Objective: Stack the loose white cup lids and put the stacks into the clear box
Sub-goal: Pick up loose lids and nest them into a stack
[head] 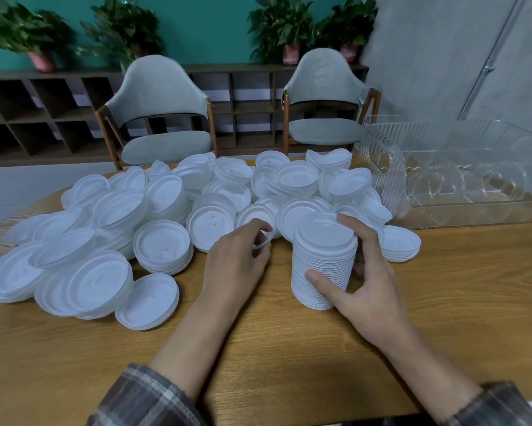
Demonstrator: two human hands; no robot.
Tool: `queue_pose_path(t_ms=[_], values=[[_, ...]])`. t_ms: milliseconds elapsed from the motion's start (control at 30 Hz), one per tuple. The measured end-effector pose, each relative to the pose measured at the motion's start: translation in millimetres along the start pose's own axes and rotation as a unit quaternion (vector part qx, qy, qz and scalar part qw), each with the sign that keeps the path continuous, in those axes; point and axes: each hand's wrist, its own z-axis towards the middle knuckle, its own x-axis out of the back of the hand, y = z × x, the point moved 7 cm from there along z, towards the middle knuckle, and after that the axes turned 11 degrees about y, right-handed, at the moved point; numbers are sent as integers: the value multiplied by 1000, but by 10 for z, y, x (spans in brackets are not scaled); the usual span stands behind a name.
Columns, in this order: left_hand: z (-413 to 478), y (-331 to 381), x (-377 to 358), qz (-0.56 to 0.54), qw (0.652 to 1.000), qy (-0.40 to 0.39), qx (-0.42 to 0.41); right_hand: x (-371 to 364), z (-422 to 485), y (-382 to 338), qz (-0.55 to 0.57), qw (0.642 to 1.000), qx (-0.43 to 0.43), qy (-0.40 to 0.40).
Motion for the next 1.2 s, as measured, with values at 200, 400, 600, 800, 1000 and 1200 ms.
queue_pose_path(t_ms=[200, 400, 600, 800, 1000, 1200], values=[[34, 22, 84, -122, 989, 22, 86, -1, 3, -7, 1, 1000, 2, -1], [67, 55, 208, -211, 964, 52, 154, -1, 6, -4, 6, 1000, -3, -1], [132, 23, 384, -282, 928, 137, 200, 2, 23, 0, 15, 1000, 5, 6], [115, 17, 289, -406, 863, 89, 288, 1, 55, -22, 41, 999, 17, 25], [65, 255, 98, -420, 875, -16, 241, -27, 50, -50, 38, 998, 35, 24], [15, 405, 10, -357, 920, -37, 157, -44, 47, -59, 35, 997, 58, 21]])
